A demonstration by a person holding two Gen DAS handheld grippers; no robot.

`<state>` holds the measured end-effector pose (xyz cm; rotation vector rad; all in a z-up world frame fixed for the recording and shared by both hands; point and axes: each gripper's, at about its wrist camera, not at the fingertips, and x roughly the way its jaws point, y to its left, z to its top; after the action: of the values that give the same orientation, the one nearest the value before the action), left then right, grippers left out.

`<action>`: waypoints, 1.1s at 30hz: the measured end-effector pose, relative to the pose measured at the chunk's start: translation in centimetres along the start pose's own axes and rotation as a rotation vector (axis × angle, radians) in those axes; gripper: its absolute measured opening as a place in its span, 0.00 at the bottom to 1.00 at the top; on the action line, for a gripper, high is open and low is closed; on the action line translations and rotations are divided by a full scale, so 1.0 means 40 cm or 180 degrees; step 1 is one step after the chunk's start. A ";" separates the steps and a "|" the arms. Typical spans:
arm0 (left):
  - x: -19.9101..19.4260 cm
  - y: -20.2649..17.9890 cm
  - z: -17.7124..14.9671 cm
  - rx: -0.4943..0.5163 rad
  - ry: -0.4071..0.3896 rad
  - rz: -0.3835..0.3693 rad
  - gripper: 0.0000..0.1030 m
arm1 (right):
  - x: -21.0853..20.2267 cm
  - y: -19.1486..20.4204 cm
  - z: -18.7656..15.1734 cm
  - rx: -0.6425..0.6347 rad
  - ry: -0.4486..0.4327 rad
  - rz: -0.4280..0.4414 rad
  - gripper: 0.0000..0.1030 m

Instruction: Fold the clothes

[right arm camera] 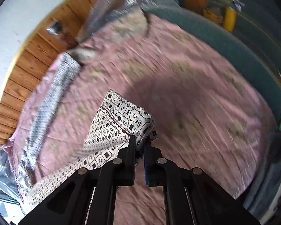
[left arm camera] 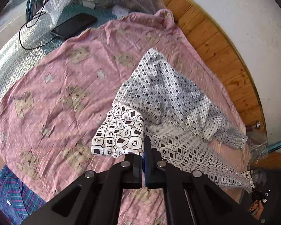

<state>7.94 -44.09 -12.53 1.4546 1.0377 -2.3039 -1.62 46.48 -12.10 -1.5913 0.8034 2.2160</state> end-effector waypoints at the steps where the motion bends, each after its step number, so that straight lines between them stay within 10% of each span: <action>1: 0.024 0.016 -0.023 -0.0044 0.0094 0.0060 0.00 | 0.030 -0.024 -0.009 0.0107 0.0105 -0.0004 0.06; 8: 0.084 -0.078 0.110 -0.0088 -0.0140 -0.0121 0.00 | -0.006 0.174 0.156 0.0060 -0.0226 0.0562 0.05; 16: -0.212 -0.253 0.308 0.0421 -0.0887 -0.0659 0.00 | -0.281 0.272 0.242 -0.0101 -0.0916 0.1049 0.05; 25: -0.056 -0.067 0.124 0.0359 -0.0242 -0.0143 0.01 | 0.070 0.088 0.034 -0.0047 -0.0043 -0.0001 0.06; 33: 0.161 0.120 -0.039 -0.0280 0.0168 0.0264 0.04 | 0.169 0.003 -0.046 -0.0248 -0.0059 -0.0548 0.08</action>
<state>8.46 -45.43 -20.59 1.5023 1.0578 -2.1462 -2.61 44.73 -18.81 -1.6074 0.5586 2.1594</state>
